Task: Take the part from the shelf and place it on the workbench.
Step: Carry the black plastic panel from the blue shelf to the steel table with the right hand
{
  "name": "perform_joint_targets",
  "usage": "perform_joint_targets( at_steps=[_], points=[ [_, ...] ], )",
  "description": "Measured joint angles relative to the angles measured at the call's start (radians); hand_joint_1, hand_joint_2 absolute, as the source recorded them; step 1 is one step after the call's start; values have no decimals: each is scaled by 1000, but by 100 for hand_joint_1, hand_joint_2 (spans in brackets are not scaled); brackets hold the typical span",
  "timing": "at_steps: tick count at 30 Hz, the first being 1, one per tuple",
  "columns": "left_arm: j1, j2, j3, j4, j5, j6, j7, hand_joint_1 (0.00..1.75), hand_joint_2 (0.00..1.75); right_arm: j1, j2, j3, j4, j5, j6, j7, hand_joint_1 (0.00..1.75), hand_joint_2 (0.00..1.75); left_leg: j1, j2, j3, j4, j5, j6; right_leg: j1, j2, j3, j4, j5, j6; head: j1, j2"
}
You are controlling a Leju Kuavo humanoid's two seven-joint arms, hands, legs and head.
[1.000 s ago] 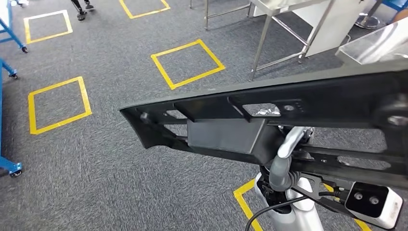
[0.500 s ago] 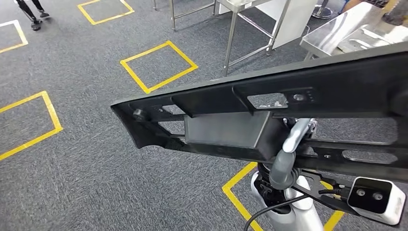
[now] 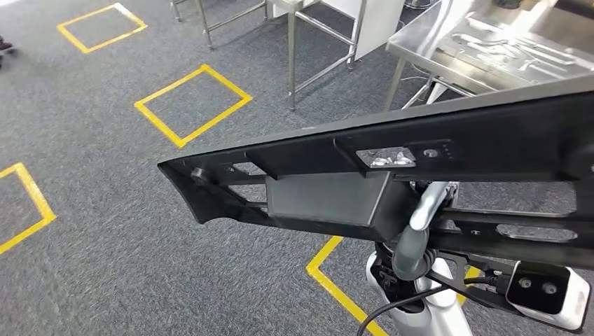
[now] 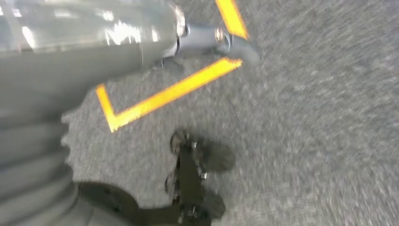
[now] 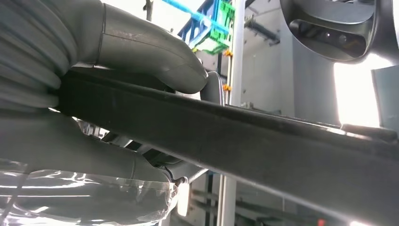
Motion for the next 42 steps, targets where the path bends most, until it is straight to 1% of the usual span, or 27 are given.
perform_joint_targets(
  at_steps=[3, 4, 5, 6, 7, 9, 11, 13, 15, 17, 19, 20, 21, 22, 24, 26, 28, 30, 31, 33, 34, 35, 36, 37, 39, 40, 42],
  points=[
    [5, 0, 1, 0, 6, 2, 1, 0, 175, 1, 2, 0, 1, -5, 24, 0, 175, 175, 2, -48, -89, 186, -86, -6, -2, 30, 3, -4, 2, -10, 0, 0],
    [7, 0, 1, 0, 8, 2, 2, 0, 175, 3, 1, 0, 3, -9, 34, 0, 175, 175, 2, -53, -115, 235, -98, -7, -1, 42, 3, -3, 2, -11, 0, 0],
    [9, 0, 2, 0, 8, 1, 2, 0, 175, 5, 1, 0, 5, -12, 42, 0, 175, 175, 2, -55, -126, 245, -87, -8, -1, 55, 4, -2, 2, -11, 0, 0],
    [9, 1, 2, 0, 8, -1, 3, 0, 175, 7, 2, -1, 7, -14, 50, 0, 175, 175, 2, -57, -117, 215, -57, -7, -1, 68, 5, 0, 1, -10, 0, 0],
    [9, 1, 3, 0, 6, -4, 2, 0, 175, 8, 2, -1, 9, -16, 57, 0, 175, 175, 3, -63, -92, 153, -16, -5, -1, 80, 5, 3, -1, -8, 0, 0],
    [8, 1, 3, 0, 1, -9, 1, 0, 175, 9, 2, -5, 12, -19, 67, 0, 175, 175, 5, -96, -38, 25, 38, 0, -1, 101, 2, 13, -5, 0, 0, 0],
    [7, 1, 2, 0, -5, -15, -2, 0, 175, 14, 3, -15, 15, -20, 75, 0, 175, 175, 5, -117, -19, -23, 44, 9, -1, 117, -7, 18, -5, 11, 0, 0],
    [5, -1, 2, 0, -10, -18, -5, 0, 175, 23, 4, -31, 17, -21, 78, 1, 175, 175, 5, -105, -18, -29, 48, 21, -3, 125, -12, 17, -2, 24, 0, 0],
    [3, -3, 1, 1, -15, -20, -8, 0, 175, 30, 4, -48, 18, -21, 83, 0, 175, 175, 7, -88, -15, -37, 54, 35, -3, 93, -25, 44, -22, 34, 0, 0],
    [5, -3, -1, 1, -21, -22, -9, 0, 175, 37, 5, -63, 19, -21, 92, 0, 175, 175, 6, -69, -14, -41, 55, 42, -5, 47, -74, 148, -81, 45, 0, 0],
    [7, -3, -2, 1, -25, -23, -9, 0, 175, 50, 5, -79, 19, -19, 102, 0, 175, 175, 4, -48, -14, -41, 53, 45, -10, 34, -135, 272, -128, 53, 0, 0],
    [7, -3, -2, 1, -25, -24, -9, 0, 175, 57, 5, -85, 20, -19, 105, 0, 175, 175, 4, -38, -13, -41, 52, 45, -12, 33, -147, 295, -128, 56, 0, 0],
    [7, -4, -3, 1, -25, -27, -9, 0, 175, 60, 5, -91, 20, -19, 107, 0, 175, 175, 4, -27, -12, -41, 50, 44, -13, 31, -139, 278, -109, 57, 0, 0],
    [7, -5, -3, 1, -25, -30, -9, 0, 175, 62, 5, -95, 21, -18, 108, 0, 175, 175, 4, -18, -9, -41, 48, 42, -14, 24, -110, 222, -77, 56, 0, 0],
    [5, -8, -4, 2, -25, -36, -10, 0, 175, 63, 5, -101, 21, -17, 113, 0, 175, 175, 1, -2, -2, -40, 42, 34, -8, -12, -36, 79, -21, 47, 0, 0],
    [4, -10, -4, 3, -26, -37, -11, 0, 175, 63, 6, -106, 23, -16, 119, 0, 175, 175, -2, 12, 3, -40, 36, 24, 1, -34, -4, 13, -7, 33, 0, 0],
    [4, -11, -5, 3, -27, -37, -12, 0, 175, 64, 7, -111, 25, -15, 124, 0, 175, 175, -3, 26, 9, -42, 32, 13, 3, -15, -4, 10, -7, 21, 0, 0],
    [3, -12, -6, 3, -29, -36, -13, 0, 175, 66, 8, -117, 27, -15, 125, 0, 175, 175, -1, 6, 6, -21, 12, 3, -2, 3, 1, 2, -4, 11, 0, 0],
    [3, -12, -6, 3, -30, -36, -13, 0, 175, 68, 10, -120, 29, -15, 124, 0, 175, 175, 1, -13, -9, 16, -11, -1, -5, 11, 4, -2, -2, 5, 0, 0],
    [7, -13, -6, 3, -29, -35, -12, 0, 175, 71, 15, -122, 35, -16, 122, 0, 175, 175, 2, -45, -72, 145, -75, -3, -5, 28, 5, -3, -3, -3, 0, 0],
    [9, -13, -6, 3, -29, -35, -12, 0, 175, 74, 17, -123, 39, -17, 121, 0, 175, 175, 3, -50, -105, 208, -96, -3, -4, 40, 5, -2, -3, -6, 0, 0],
    [12, -13, -6, 3, -29, -35, -12, 0, 175, 76, 18, -124, 42, -17, 121, 0, 175, 175, 3, -53, -126, 243, -98, -4, -3, 52, 6, -1, -3, -6, 0, 0],
    [13, -13, -6, 3, -29, -35, -12, 0, 175, 77, 18, -125, 46, -18, 121, 0, 175, 175, 3, -55, -129, 238, -78, -3, -3, 66, 7, 1, -4, -6, 0, 0],
    [13, -13, -6, 3, -29, -35, -12, 0, 175, 78, 18, -126, 49, -18, 121, 0, 175, 175, 3, -59, -113, 193, -42, -2, -3, 79, 8, 4, -6, -4, 0, 0],
    [13, -13, -6, 3, -29, -35, -13, 0, 175, 78, 18, -127, 53, -19, 120, 0, 175, 175, 7, -92, -59, 60, 28, 2, -3, 103, 7, 13, -11, 3, 0, 0],
    [13, -13, -6, 3, -30, -35, -14, 0, 175, 78, 19, -127, 54, -18, 120, 0, 175, 175, 8, -111, -38, 13, 43, 5, -4, 114, 3, 17, -13, 8, 0, 0],
    [12, -13, -7, 4, -31, -35, -17, 0, 175, 78, 20, -127, 56, -18, 119, 0, 175, 175, 7, -128, -24, -18, 41, 12, -6, 132, -5, 21, -13, 20, 0, 0]
  ],
)
